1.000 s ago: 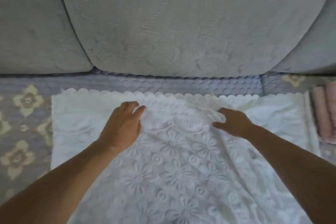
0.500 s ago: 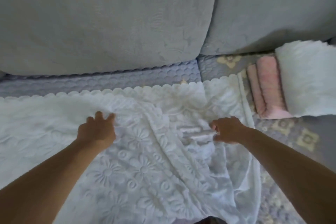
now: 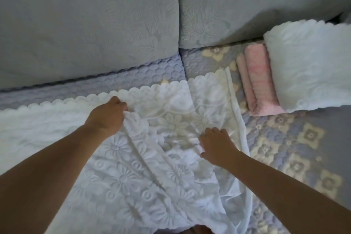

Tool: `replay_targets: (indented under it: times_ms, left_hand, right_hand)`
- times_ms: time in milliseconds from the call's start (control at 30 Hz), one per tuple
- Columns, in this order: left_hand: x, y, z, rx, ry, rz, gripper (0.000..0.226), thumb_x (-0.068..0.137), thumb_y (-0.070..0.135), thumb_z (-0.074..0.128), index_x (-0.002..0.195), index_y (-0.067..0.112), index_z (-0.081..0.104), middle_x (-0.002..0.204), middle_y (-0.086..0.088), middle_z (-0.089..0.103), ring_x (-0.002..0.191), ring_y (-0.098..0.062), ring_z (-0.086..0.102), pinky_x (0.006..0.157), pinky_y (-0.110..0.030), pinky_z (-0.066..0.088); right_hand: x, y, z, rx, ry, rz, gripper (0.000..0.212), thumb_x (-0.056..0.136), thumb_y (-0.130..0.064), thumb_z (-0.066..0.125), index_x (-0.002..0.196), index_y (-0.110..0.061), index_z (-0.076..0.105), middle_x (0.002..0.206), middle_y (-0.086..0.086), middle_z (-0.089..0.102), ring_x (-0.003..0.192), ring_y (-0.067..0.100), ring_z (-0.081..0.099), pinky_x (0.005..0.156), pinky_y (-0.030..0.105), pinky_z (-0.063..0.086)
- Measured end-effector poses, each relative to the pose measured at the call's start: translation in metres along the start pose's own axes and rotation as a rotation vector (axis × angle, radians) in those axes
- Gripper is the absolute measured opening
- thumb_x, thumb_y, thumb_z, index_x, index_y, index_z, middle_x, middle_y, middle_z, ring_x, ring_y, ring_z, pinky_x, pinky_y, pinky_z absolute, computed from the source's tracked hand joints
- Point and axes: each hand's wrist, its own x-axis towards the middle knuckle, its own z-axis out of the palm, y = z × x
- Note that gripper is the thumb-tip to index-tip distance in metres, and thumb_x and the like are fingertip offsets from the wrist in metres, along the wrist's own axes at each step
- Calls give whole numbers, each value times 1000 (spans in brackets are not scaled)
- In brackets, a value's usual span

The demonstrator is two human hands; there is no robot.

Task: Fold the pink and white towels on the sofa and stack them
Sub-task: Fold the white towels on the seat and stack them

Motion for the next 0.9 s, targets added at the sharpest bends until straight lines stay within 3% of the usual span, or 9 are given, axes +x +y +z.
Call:
replay_targets:
  times_ms: [100,233,333,500,567,667,733,833,900]
  left_hand:
    - [-2,2,0,-50,-15,-40,25,98,22,49,122,17,57,119,-7,52,95,-29,63,82,-41,51]
    - [-8,4,2,-133,-24,-96,14,99,18,47,112,14,51,113,-6,53,93,-31,62,79,-40,48]
    - [-13,0,2,-202,-42,-101,10,99,18,47,107,14,51,109,-5,53,91,-28,60,78,-37,46]
    - [-15,-1,-5,-263,-49,-133,9,101,20,45,105,15,51,105,-4,58,87,-23,57,76,-34,43]
    - [-11,2,-10,-279,-23,-158,10,102,21,44,106,15,50,102,-6,61,84,-24,56,72,-35,41]
    - [0,12,-22,-330,95,-215,10,103,22,41,103,13,46,98,-11,62,81,-28,52,71,-38,39]
    - [7,20,-28,-367,175,-235,12,102,19,42,110,11,46,107,-16,60,89,-34,55,74,-39,39]
    - [8,34,-28,-399,127,-273,47,101,21,48,145,15,34,148,-18,35,118,-40,53,87,-45,44]
    - [-1,46,-23,-363,76,-288,65,98,20,52,155,22,20,160,-14,13,133,-40,41,98,-47,44]
  right_hand:
    - [-18,0,17,4,7,21,39,86,-46,66,118,-24,60,116,7,52,111,29,49,97,45,37]
    - [-29,2,26,74,10,60,27,75,-38,80,98,-28,71,102,2,56,99,25,53,88,41,46]
    - [-31,8,3,499,5,219,18,88,-37,69,99,-24,64,103,-4,58,98,18,55,83,29,44]
    - [-28,53,-50,996,128,604,21,83,-17,69,71,-16,51,73,3,58,65,20,57,51,27,41]
    - [-11,77,-76,978,209,650,5,84,-11,61,84,-13,56,80,8,59,72,26,56,56,29,43]
    - [34,116,-114,652,445,596,28,92,-17,47,118,-16,57,109,15,61,96,35,60,76,32,47]
    - [65,132,-129,481,581,535,31,92,-26,46,121,-21,57,120,12,61,109,35,59,92,38,47]
    - [93,127,-126,720,521,510,45,94,-43,57,134,-24,50,129,5,59,118,26,56,104,40,43]
    - [81,107,-108,837,477,516,59,94,-45,59,145,-22,40,138,0,53,127,21,50,110,37,37]
